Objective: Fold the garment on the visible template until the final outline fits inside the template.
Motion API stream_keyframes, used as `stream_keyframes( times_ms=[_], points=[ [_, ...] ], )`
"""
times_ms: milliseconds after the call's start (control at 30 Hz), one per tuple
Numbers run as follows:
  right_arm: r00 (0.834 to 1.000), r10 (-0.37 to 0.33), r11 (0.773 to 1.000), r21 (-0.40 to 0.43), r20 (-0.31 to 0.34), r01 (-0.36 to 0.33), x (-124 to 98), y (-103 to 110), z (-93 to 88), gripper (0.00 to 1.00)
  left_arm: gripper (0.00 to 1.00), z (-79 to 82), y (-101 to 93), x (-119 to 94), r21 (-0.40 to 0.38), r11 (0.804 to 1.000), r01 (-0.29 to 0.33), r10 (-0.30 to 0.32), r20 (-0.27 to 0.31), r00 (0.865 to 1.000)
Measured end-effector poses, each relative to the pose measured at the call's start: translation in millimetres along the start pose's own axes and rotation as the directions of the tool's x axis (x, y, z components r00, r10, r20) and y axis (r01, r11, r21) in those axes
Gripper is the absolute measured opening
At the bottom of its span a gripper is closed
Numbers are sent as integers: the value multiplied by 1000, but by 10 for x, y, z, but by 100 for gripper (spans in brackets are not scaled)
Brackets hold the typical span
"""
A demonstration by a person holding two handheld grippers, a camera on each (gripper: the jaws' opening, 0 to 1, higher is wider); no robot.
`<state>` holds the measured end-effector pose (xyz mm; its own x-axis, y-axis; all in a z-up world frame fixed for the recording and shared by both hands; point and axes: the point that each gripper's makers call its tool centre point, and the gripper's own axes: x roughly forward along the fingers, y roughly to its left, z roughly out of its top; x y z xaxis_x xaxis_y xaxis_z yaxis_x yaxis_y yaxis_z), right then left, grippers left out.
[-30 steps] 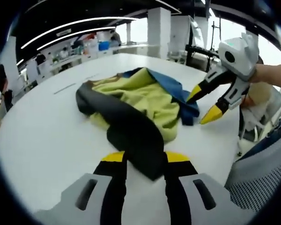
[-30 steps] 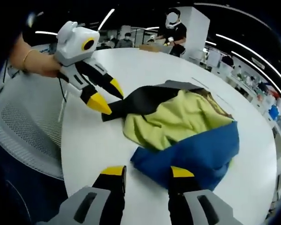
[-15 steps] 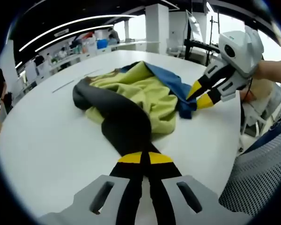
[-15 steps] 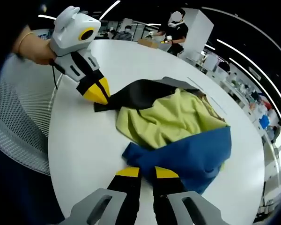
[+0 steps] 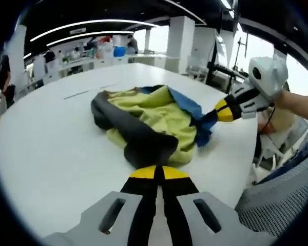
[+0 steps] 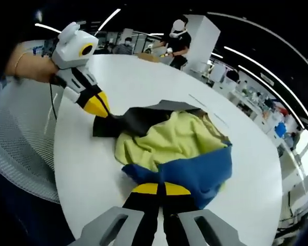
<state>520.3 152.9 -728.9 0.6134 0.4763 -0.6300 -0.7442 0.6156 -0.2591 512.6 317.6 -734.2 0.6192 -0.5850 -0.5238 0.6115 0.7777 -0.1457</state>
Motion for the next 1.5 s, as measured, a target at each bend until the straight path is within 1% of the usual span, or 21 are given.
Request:
stream_keyframes(
  times_ms=[33, 100, 200, 233, 333, 400, 500, 667, 700, 733, 800, 867, 900, 967, 1033, 1100, 1167, 1300, 1400, 1433, 1500],
  points=[
    [1000, -8, 1000, 12, 7, 8, -21, -38, 25, 0, 0, 64, 40, -39, -38, 999, 0, 1, 23, 1000],
    [999, -33, 999, 42, 18, 32, -67, -148, 63, 0, 0, 149, 136, -109, -87, 996, -15, 19, 47, 999],
    [997, -71, 994, 88, 27, 68, -130, -316, 83, 0, 0, 250, 270, -215, -93, 995, -38, 44, 63, 997],
    [996, -86, 990, 113, 36, 82, -160, -386, 92, 0, 0, 292, 366, -270, -91, 993, -68, 75, 71, 995],
    [992, -117, 983, 149, 46, 109, -230, -537, 86, 0, 0, 337, 522, -370, -93, 990, -109, 116, 73, 991],
    [990, -133, 979, 158, 42, 125, -267, -620, 68, 0, 0, 365, 664, -449, -81, 985, -150, 156, 77, 985],
    [983, -178, 971, 171, 34, 170, -346, -796, 24, 0, 0, 388, 808, -546, -95, 979, -181, 189, 82, 979],
    [973, -228, 951, 219, 29, 217, -443, -1036, -51, 0, 0, 387, 1086, -687, -122, 961, -248, 260, 89, 962],
    [972, -231, 949, 227, 31, 219, -456, -1064, -60, 0, 0, 397, 1117, -710, -128, 959, -253, 266, 97, 959],
    [969, -242, 943, 246, 42, 225, -478, -1108, -57, 0, 0, 430, 1160, -741, -144, 955, -258, 276, 119, 954],
    [966, -253, 938, 258, 47, 233, -509, -1168, -64, 0, 0, 444, 1212, -776, -161, 949, -269, 291, 129, 948],
    [962, -270, 931, 266, 43, 249, -532, -1236, -90, 0, 0, 429, 1293, -812, -173, 939, -297, 319, 119, 940],
    [961, -272, 930, 266, 41, 252, -536, -1249, -97, 0, 0, 415, 1361, -842, -170, 932, -321, 342, 112, 933],
    [956, -290, 922, 275, 33, 271, -557, -1332, -141, 0, 0, 415, 1419, -879, -170, 926, -337, 358, 109, 927],
    [954, -300, 915, 291, 27, 279, -577, -1407, -182, 0, 0, 413, 1493, -911, -155, 920, -359, 376, 103, 921],
    [950, -311, 905, 313, 25, 288, -599, -1482, -215, 0, 0, 399, 1567, -936, -108, 917, -385, 394, 80, 916],
    [946, -323, 895, 330, 20, 299, -610, -1557, -256, 0, 0, 400, 1620, -938, -82, 913, -399, 404, 70, 912],
    [943, -334, 879, 361, -1, 312, -604, -1652, -353, 0, 0, 354, 1749, -931, -80, 905, -418, 423, 47, 905],
    [940, -341, 864, 388, -18, 321, -600, -1730, -447, 0, 0, 293, 1885, -944, -79, 893, -443, 446, 23, 895],
    [940, -340, 863, 391, -23, 321, -599, -1745, -472, 0, 0, 270, 1935, -952, -80, 889, -451, 453, 13, 891],
    [937, -347, 849, 413, -33, 329, -597, -1791, -540, 0, 0, 239, 2021, -969, -82, 883, -463, 465, 4, 885]
  ],
)
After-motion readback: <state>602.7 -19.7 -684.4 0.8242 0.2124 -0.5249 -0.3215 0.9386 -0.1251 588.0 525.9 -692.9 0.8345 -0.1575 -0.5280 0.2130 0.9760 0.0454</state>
